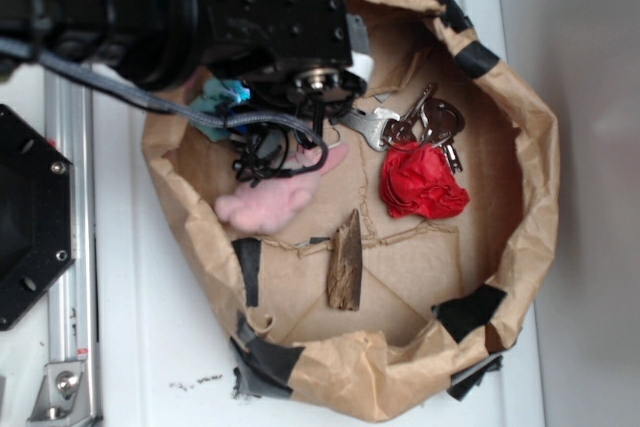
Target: Grab the blue cloth.
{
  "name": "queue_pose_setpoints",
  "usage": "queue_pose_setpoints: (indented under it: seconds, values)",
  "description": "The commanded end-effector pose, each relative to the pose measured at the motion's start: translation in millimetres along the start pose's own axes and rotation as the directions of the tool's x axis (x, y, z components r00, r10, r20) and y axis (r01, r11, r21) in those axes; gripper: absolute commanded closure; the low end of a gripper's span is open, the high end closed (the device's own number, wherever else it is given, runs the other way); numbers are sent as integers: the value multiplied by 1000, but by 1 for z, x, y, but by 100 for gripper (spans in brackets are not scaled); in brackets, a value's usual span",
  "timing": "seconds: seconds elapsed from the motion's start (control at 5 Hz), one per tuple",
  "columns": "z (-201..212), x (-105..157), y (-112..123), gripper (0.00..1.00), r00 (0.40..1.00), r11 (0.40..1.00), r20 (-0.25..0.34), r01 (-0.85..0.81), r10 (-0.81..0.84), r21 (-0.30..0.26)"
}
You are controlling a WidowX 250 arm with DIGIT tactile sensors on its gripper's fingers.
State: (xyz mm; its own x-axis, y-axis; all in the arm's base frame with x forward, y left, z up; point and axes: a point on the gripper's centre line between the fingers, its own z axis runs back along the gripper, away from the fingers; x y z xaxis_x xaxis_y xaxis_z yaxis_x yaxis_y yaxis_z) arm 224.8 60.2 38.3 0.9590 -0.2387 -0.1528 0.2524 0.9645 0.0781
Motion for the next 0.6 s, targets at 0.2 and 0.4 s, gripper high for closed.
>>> queue_pose_setpoints:
  seconds: [0.2,0.4]
  values:
    - [105,31,-40,100,962,982,213,-152,173,-111]
    - [103,40,-57,100,953,981,250,-147,174,-124]
